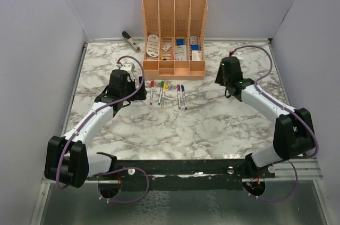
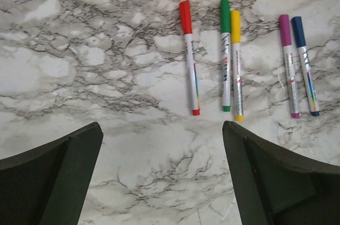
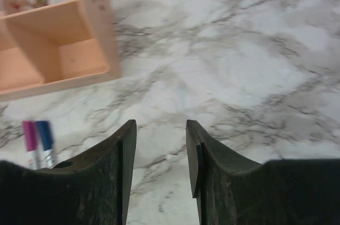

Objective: Insert the pens into the pen caps

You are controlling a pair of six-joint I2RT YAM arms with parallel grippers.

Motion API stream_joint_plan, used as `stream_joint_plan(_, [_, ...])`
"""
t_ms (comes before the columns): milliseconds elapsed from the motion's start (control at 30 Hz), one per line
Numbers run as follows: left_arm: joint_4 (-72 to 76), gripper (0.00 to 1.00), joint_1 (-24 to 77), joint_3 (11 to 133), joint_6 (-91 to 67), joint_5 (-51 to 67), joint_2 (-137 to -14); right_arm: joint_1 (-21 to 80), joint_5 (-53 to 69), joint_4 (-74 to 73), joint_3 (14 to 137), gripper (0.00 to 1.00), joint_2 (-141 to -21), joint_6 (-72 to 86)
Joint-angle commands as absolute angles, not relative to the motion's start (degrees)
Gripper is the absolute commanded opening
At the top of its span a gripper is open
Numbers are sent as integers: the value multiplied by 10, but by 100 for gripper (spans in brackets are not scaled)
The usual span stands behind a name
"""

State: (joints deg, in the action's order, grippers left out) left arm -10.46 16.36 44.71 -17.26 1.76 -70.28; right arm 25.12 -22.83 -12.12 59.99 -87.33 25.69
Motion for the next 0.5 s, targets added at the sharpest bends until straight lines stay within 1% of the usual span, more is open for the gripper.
stream_joint_plan(0, [-136,99,140,463,-142,-4,-697,148,-190,-106,542,43,-817,264])
stream_joint_plan(100, [-111,99,138,452,-148,1,-677,102,-176,-98,519,43,-788,255])
stream_joint_plan(200, [-110,99,137,449,-160,-34,-665,78,-181,-96,505,43,-769,248])
stream_joint_plan(467, [-105,99,136,435,-160,-64,-647,49,-183,-58,455,44,-710,242])
